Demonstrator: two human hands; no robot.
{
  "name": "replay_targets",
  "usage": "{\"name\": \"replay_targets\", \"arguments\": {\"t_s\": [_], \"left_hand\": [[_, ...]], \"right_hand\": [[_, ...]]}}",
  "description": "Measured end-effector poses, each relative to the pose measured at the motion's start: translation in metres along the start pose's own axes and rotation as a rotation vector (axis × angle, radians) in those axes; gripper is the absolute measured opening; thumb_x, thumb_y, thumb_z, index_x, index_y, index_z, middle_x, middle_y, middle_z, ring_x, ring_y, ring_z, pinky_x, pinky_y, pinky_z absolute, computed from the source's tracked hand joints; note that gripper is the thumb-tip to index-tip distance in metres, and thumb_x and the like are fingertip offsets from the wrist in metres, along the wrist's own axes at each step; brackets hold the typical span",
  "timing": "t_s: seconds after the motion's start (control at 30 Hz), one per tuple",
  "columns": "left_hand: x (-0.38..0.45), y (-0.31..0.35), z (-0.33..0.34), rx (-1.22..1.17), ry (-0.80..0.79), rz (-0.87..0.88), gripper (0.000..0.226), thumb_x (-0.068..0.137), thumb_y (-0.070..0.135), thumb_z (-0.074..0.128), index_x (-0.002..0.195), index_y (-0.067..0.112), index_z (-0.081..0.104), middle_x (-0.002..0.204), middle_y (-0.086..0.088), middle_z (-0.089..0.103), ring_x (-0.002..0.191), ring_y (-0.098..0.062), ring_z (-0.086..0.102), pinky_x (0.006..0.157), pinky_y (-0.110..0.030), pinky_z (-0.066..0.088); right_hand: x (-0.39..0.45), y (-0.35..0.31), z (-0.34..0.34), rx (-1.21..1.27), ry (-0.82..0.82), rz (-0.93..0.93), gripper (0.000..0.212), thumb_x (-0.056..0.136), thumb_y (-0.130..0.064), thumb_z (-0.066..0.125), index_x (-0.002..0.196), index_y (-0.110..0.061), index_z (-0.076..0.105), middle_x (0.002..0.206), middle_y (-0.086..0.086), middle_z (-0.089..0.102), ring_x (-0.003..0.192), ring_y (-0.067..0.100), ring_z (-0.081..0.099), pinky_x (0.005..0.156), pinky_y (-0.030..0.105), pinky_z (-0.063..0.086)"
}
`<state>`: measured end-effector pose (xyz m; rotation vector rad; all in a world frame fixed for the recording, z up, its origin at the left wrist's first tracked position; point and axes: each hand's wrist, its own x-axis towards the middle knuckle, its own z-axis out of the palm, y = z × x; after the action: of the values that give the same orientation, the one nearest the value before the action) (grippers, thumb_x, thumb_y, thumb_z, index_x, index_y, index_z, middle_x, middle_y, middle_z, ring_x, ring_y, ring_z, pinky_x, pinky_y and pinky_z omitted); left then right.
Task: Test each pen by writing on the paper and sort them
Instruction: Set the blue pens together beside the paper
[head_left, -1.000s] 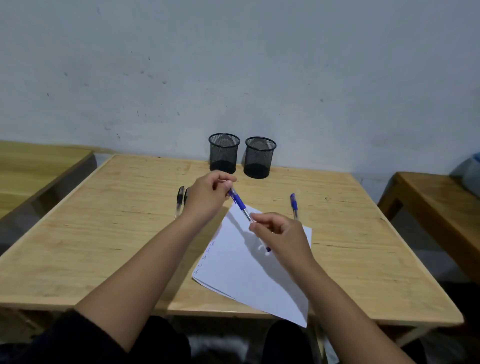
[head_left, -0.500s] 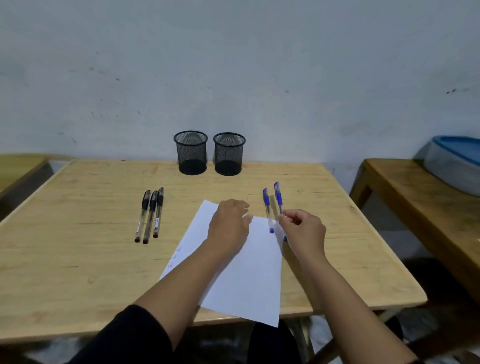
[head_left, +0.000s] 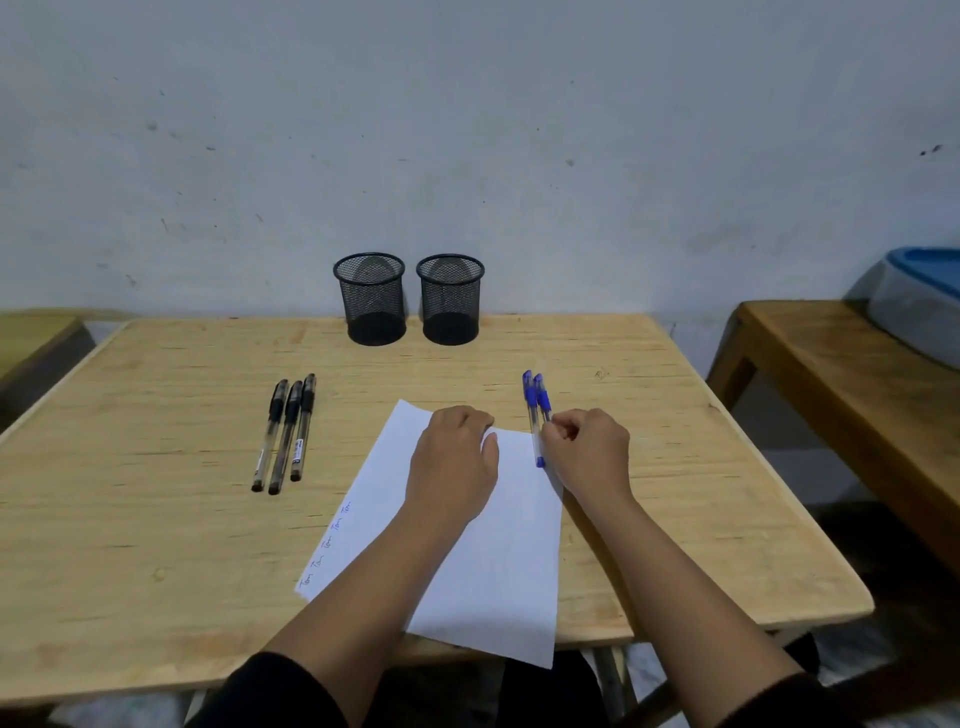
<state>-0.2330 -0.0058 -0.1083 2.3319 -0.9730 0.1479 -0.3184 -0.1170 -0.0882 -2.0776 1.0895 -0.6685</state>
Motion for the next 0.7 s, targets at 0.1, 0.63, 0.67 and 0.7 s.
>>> {"name": "replay_targets", "arguments": {"t_s": [0.1, 0.63, 0.67, 0.7], "left_hand": [[0.000, 0.001, -0.001, -0.002, -0.006, -0.015, 0.033, 0.094, 0.030, 0.042, 0.122, 0.018, 0.052, 0.129, 0.001, 0.054, 0.123, -0.014, 0.041, 0.097, -0.027, 0.039], [0.012, -0.072, -0.088, -0.088, 0.233, -0.294, 0.035, 0.090, 0.027, 0.050, 0.123, 0.013, 0.052, 0.132, -0.009, 0.049, 0.122, -0.019, 0.040, 0.097, -0.030, 0.036], [0.011, -0.077, -0.091, -0.066, 0.227, -0.337, 0.037, 0.090, 0.028, 0.049, 0.124, 0.013, 0.051, 0.133, -0.010, 0.047, 0.124, -0.020, 0.039, 0.098, -0.031, 0.036], [0.010, -0.084, -0.094, -0.036, 0.216, -0.379, 0.040, 0.090, 0.029, 0.049, 0.126, 0.014, 0.049, 0.134, -0.012, 0.045, 0.126, -0.023, 0.036, 0.100, -0.034, 0.036]], "right_hand": [[0.003, 0.001, 0.002, -0.018, -0.010, -0.025, 0.024, 0.086, -0.020, 0.055, 0.094, -0.003, 0.069, 0.096, 0.014, 0.065, 0.074, 0.015, 0.053, 0.052, 0.016, 0.033], [0.012, -0.028, 0.019, -0.147, -0.004, -0.133, 0.039, 0.088, -0.026, 0.057, 0.123, -0.008, 0.055, 0.112, 0.015, 0.048, 0.110, 0.031, 0.047, 0.075, 0.028, 0.034], [0.012, -0.027, 0.019, -0.159, 0.003, -0.125, 0.041, 0.088, -0.027, 0.057, 0.124, -0.008, 0.054, 0.114, 0.016, 0.049, 0.110, 0.032, 0.046, 0.075, 0.028, 0.035], [0.013, -0.029, 0.021, -0.172, 0.010, -0.123, 0.043, 0.088, -0.028, 0.058, 0.126, -0.008, 0.053, 0.115, 0.018, 0.049, 0.110, 0.032, 0.047, 0.076, 0.029, 0.036]]}}
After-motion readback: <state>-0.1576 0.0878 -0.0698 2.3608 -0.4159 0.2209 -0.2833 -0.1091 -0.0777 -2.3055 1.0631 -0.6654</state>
